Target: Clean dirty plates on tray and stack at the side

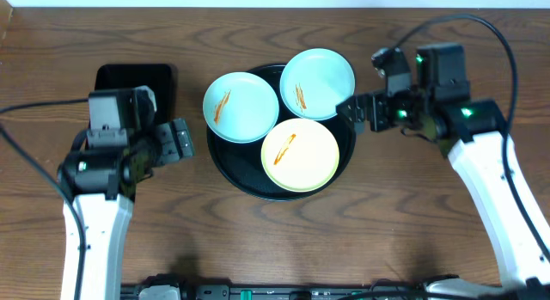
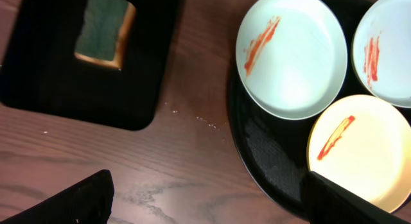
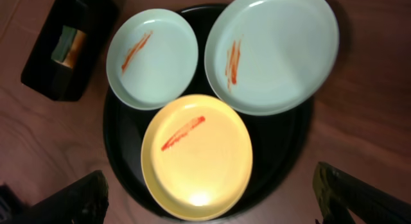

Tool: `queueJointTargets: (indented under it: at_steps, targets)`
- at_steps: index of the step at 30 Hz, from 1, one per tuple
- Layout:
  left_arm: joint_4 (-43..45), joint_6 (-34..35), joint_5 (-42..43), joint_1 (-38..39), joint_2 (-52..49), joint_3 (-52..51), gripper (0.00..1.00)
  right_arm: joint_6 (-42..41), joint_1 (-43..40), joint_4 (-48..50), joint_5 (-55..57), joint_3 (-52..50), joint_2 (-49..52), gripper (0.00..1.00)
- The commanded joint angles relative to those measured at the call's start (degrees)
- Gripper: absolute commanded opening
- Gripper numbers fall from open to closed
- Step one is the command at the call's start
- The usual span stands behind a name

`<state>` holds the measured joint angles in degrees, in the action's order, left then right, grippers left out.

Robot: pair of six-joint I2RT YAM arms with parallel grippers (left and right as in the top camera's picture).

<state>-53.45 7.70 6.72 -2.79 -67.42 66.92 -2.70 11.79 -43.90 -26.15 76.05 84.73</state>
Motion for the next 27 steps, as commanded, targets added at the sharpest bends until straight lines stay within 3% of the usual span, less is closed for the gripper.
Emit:
queueJointTargets:
  at_steps: [1, 6, 9, 16, 23, 27]
  targets:
    - [-1.66, 0.5, 0.39, 0.24, -1.49, 1.46, 0.93, 0.98, 0.52, 1.03, -1.27, 1.84, 2.56, 0.99]
    - [-1.86, 0.52, 0.17, 0.24, -2.67, 1.46, 0.93, 1.09, 0.87, -3.15, -1.55, 1.84, 4.48, 0.99]
    - [-2.03, 0.52, 0.39, 0.24, -2.67, 1.46, 0.93, 0.92, 1.66, -8.24, 1.55, 1.81, 5.57, 0.84]
    - [-1.57, 0.52, 0.37, 0.24, -2.67, 1.46, 0.93, -9.97, 7.89, -13.57, 17.27, 0.31, 9.53, 0.64]
    - [-1.57, 0.52, 0.37, 0.24, -2.67, 1.46, 0.93, -20.22, 14.58, -13.6, 29.14, -0.09, 16.72, 0.57]
    - [-1.57, 0.52, 0.37, 0.24, -2.67, 1.46, 0.93, -21.97, 15.91, -13.25, 30.64, -0.09, 20.9, 0.57]
